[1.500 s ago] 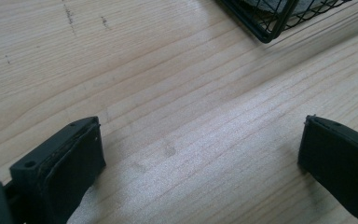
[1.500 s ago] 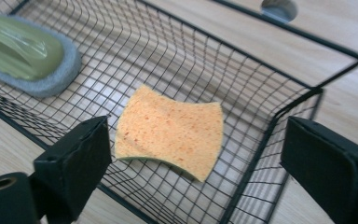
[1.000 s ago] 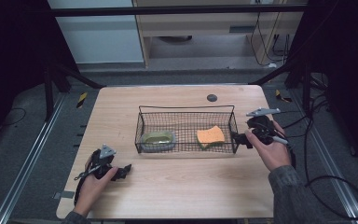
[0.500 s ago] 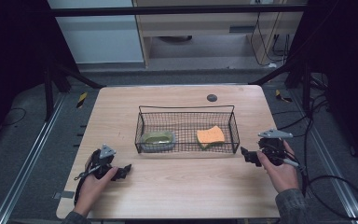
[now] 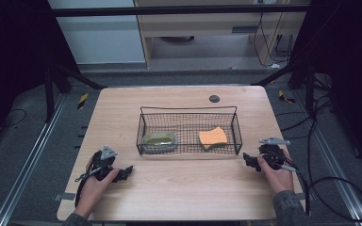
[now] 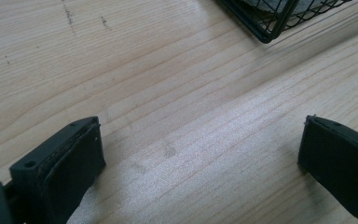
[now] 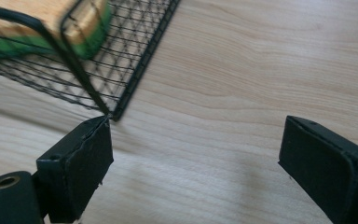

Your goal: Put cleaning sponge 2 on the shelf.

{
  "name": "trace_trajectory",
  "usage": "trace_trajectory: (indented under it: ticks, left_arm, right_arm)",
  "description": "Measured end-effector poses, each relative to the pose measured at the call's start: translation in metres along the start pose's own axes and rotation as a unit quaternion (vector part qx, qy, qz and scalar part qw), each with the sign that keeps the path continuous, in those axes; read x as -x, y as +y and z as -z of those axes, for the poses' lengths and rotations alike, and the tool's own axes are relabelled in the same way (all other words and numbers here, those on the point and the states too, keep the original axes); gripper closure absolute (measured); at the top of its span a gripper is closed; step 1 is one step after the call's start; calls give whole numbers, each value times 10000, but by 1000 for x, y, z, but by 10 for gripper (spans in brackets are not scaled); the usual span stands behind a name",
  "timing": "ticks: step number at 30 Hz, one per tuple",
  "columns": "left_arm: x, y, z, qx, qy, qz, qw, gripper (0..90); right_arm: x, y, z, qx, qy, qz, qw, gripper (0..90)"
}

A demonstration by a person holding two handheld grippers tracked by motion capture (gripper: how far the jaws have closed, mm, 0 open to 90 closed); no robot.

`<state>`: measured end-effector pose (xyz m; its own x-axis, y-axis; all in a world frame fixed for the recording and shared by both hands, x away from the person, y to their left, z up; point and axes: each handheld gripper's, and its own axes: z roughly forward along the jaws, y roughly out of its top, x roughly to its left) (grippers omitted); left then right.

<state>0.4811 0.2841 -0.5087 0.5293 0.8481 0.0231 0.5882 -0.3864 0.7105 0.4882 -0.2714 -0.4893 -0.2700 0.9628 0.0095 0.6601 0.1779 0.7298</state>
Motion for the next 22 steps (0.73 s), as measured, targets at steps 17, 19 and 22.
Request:
trace_trajectory:
  ticks: [17,19,22]
  left_arm:
    - [0,1,-1,6,0,11,10000,0]
    - [0,1,-1,7,0,11,10000,0]
    - [0,1,-1,7,2,11,10000,0]
  right_arm:
    - [6,-12,-21,25,-279,-208,9994,47]
    - [6,-12,-21,-2,-271,-199,9994,31]
    - [6,-12,-22,-41,-287,-226,9993,12]
